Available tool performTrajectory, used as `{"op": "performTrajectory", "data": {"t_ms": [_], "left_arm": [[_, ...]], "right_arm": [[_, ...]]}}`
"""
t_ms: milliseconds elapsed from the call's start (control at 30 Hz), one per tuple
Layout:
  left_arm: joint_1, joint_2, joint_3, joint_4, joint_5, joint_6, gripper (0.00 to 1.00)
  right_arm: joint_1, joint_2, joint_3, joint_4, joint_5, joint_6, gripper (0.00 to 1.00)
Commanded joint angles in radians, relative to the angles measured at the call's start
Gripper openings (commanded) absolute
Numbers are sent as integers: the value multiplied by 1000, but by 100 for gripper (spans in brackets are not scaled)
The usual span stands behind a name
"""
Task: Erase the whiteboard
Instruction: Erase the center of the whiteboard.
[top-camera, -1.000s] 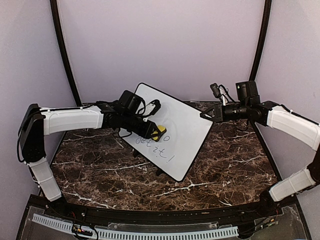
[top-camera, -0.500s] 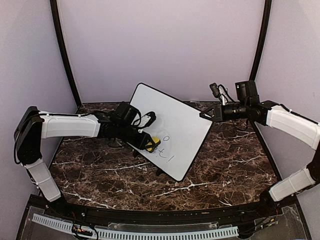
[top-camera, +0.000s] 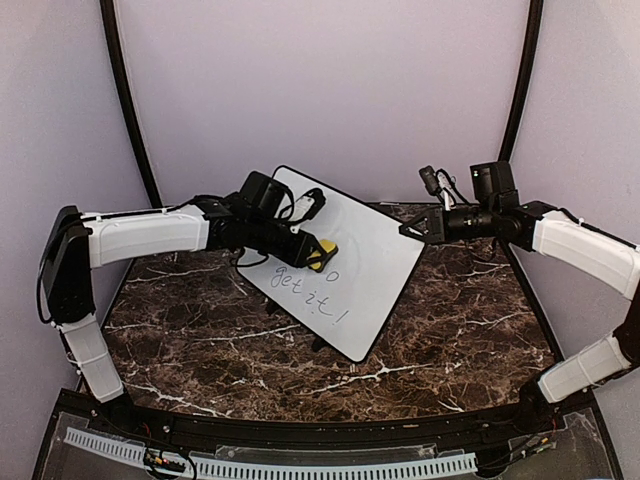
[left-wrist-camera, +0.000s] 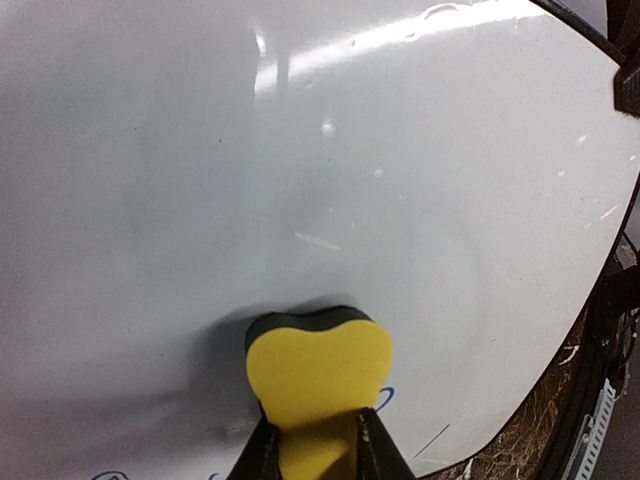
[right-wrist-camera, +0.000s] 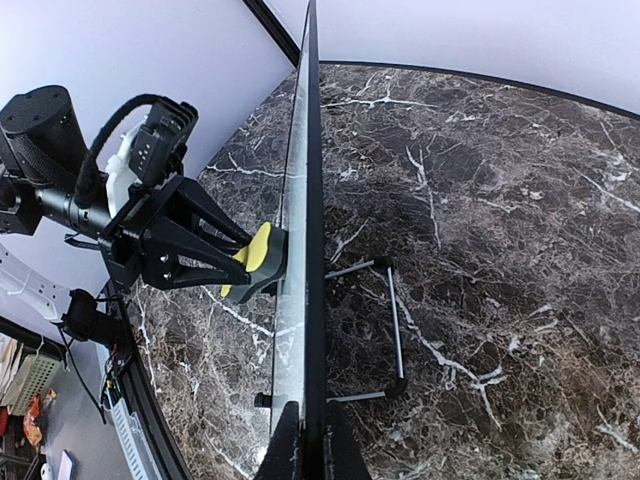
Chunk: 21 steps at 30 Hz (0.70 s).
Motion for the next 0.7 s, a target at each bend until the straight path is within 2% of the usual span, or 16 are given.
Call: {"op": "performTrajectory", "data": {"t_ms": [0,400,567,667], "left_arm": [[0,18,12,15,-18,15,3],[-2,-117,-277,34,12,-32,3],[-13,-97,-255,51,7,-33,3],[-14,-73,-183,55,13,-30,3]], "right_arm": [[43,10,-4,-6,-54,-117,0],[43,21,-3,-3,-56,-117,0],[43,18,-3,-3,-55,-114,0],[43,14,-2,-6,-53,-114,0]]}}
